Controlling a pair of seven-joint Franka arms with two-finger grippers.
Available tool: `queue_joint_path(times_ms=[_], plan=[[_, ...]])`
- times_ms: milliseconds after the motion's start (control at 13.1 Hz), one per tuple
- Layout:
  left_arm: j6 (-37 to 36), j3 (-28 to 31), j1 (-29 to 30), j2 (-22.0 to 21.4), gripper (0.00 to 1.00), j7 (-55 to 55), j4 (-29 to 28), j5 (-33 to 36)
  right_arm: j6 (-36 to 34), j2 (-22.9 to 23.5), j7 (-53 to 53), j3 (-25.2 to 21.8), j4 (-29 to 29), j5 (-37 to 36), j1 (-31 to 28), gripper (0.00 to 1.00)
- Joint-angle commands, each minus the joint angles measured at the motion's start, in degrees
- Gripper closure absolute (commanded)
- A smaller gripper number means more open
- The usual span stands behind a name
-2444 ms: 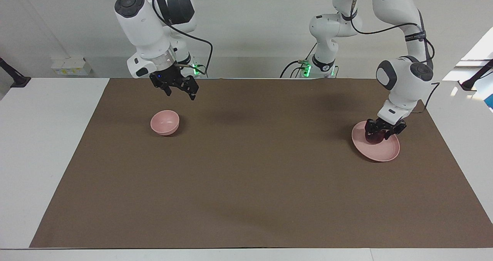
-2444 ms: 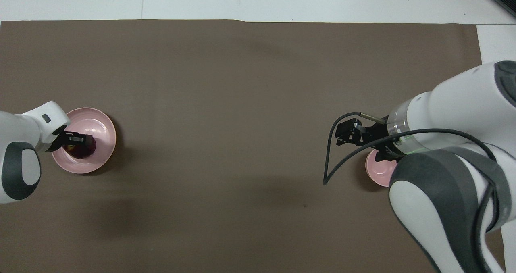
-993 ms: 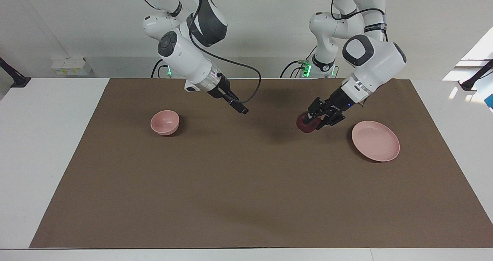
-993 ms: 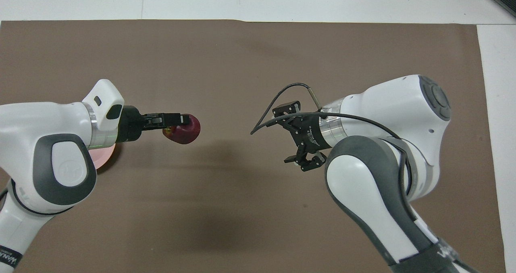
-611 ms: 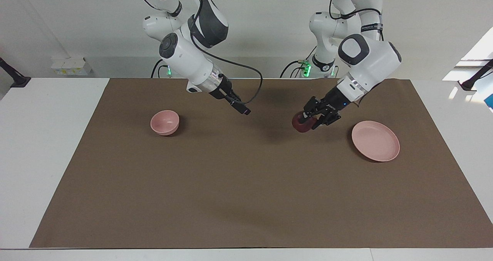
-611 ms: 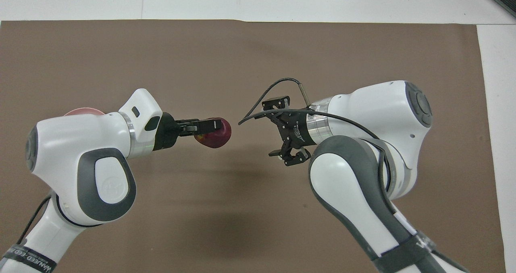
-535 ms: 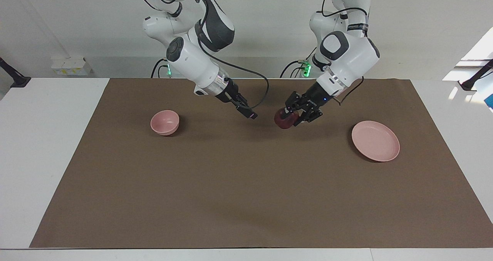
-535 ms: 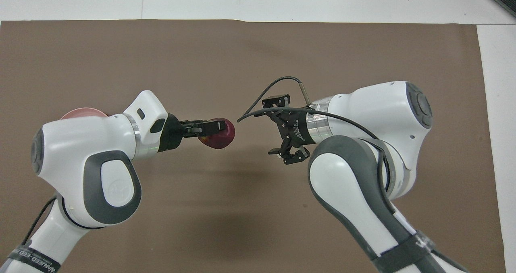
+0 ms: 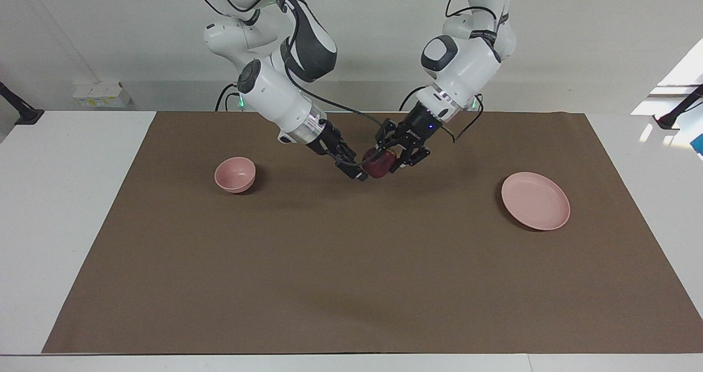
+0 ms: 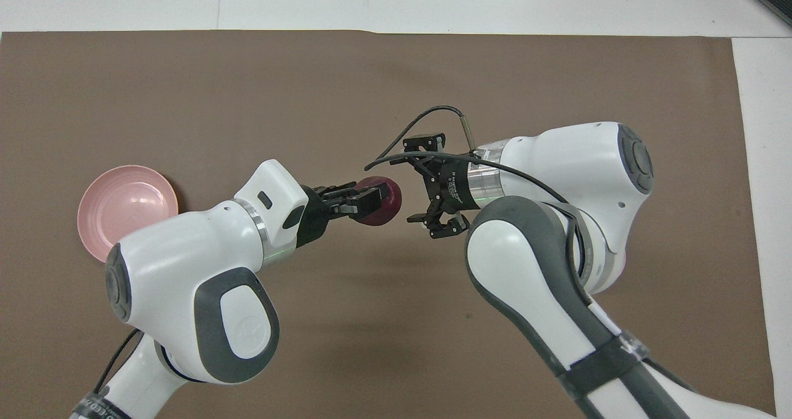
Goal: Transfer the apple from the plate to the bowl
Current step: 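Close the right gripper on the apple held by the left gripper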
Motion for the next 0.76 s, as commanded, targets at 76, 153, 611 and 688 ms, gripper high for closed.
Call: queue_joint_path(times_ms=[76, 153, 611, 688], plan=[[2.4, 0.03, -1.59, -0.67, 1.0, -0.08, -0.53, -1.43, -0.14, 0.71, 0.39, 0.07, 1.09, 1.55, 0.95, 0.0], [2.4, 0.03, -1.85, -0.5, 1.0, -0.17, -0.01, -1.34, -0.14, 0.63, 0.39, 0.07, 1.09, 1.55, 1.14, 0.0], [1.61, 0.11, -1.76, 1.26, 1.0, -3.42, 3.07, -1.25, -0.58, 0.36, 0.57, 0.07, 0.92, 1.55, 1.93, 0.85], [1.34, 0.12, -1.59, 1.26, 1.0, -3.51, 3.07, -1.25, -0.84, 0.36, 0.57, 0.07, 0.92, 1.55, 1.93, 0.93]])
